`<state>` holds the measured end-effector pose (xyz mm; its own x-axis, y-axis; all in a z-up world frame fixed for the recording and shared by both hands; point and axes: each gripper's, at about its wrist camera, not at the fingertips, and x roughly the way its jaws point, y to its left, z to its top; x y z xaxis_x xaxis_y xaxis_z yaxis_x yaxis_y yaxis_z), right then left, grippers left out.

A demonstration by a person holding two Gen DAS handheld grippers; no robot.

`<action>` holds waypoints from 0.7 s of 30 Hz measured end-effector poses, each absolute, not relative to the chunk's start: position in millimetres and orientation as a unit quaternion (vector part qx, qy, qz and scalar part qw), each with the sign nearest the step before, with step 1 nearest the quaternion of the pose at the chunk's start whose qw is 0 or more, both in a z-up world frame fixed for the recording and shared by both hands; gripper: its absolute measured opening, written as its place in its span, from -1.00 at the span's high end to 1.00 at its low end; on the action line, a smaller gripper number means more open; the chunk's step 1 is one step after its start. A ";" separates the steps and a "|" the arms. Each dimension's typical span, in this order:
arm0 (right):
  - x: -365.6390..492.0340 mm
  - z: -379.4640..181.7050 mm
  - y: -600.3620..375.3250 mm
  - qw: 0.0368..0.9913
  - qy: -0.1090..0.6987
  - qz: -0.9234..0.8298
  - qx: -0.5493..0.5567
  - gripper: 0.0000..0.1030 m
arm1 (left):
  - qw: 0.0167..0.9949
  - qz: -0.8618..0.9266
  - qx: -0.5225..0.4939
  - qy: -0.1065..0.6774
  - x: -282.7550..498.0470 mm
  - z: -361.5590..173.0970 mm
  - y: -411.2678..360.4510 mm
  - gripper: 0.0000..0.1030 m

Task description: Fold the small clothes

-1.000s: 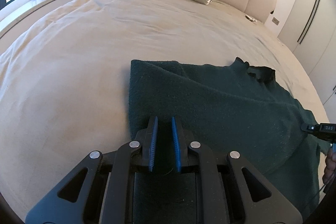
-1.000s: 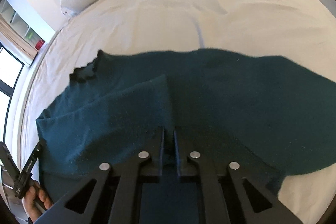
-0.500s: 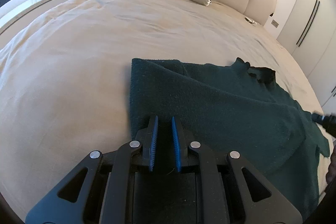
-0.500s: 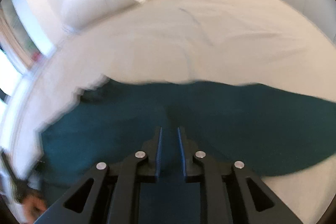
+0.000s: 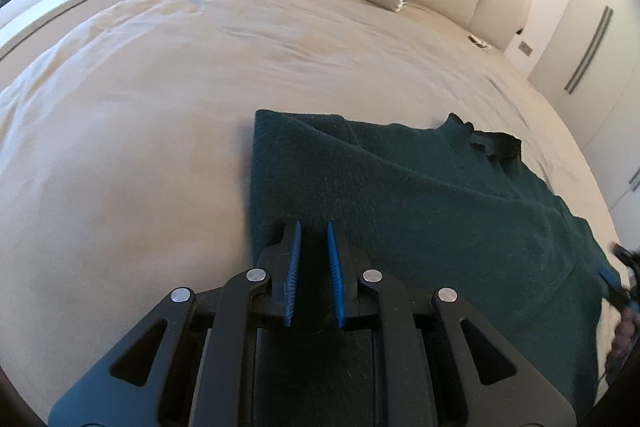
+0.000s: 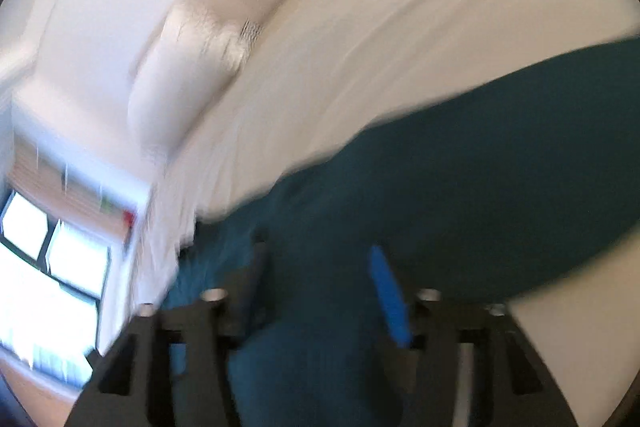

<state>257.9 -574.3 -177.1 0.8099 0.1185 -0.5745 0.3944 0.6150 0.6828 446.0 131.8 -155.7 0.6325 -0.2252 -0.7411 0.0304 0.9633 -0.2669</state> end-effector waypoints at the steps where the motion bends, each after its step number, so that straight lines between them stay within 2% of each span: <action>1: 239.1 -176.0 -597.6 0.843 0.282 -0.110 0.444 -0.38 | 0.895 -0.067 -0.123 0.423 442.9 -151.2 131.6 0.72; 3: 196.9 -182.5 -650.0 0.818 0.253 -0.165 0.489 -0.38 | 0.893 -0.073 -0.144 0.420 434.1 -140.5 129.7 0.72; 4: 177.3 -190.3 -675.7 0.798 0.245 -0.194 0.515 -0.38 | 0.893 -0.077 -0.149 0.417 430.1 -135.7 127.8 0.64; 6: 154.3 -202.3 -704.4 0.768 0.233 -0.221 0.554 -0.38 | 0.897 -0.085 -0.147 0.409 421.0 -125.4 120.3 0.09; 7: 146.2 -207.4 -715.6 0.759 0.227 -0.223 0.568 -0.38 | 0.900 -0.089 -0.145 0.401 415.5 -120.0 114.9 -0.42; 8: 142.2 -214.9 -725.3 0.749 0.222 -0.225 0.583 -0.36 | 0.905 -0.090 -0.145 0.391 410.3 -115.5 111.2 -0.64; 9: 142.2 -221.1 -729.1 0.741 0.220 -0.224 0.594 -0.30 | 0.907 -0.093 -0.147 0.384 406.1 -112.8 109.1 -0.65; 13: 163.3 -229.7 -731.9 0.745 0.209 -0.208 0.598 -0.30 | 0.885 -0.118 -0.179 0.413 404.2 -115.9 94.4 -0.65; 15: 170.0 -233.4 -739.9 0.736 0.201 -0.217 0.609 -0.12 | 0.878 -0.128 -0.188 0.422 402.5 -117.4 85.5 -0.65; 16: 170.7 -237.0 -743.0 0.726 0.196 -0.224 0.620 -0.12 | 0.875 -0.131 -0.191 0.425 401.4 -118.1 82.7 -0.65; 19: 164.2 -240.5 -755.0 0.711 0.169 -0.234 0.642 0.25 | 0.863 -0.148 -0.206 0.437 402.1 -121.3 75.9 -0.65; 21: 170.2 -242.6 -758.7 0.706 0.181 -0.242 0.641 0.73 | 0.856 -0.155 -0.212 0.444 403.5 -124.1 73.6 -0.64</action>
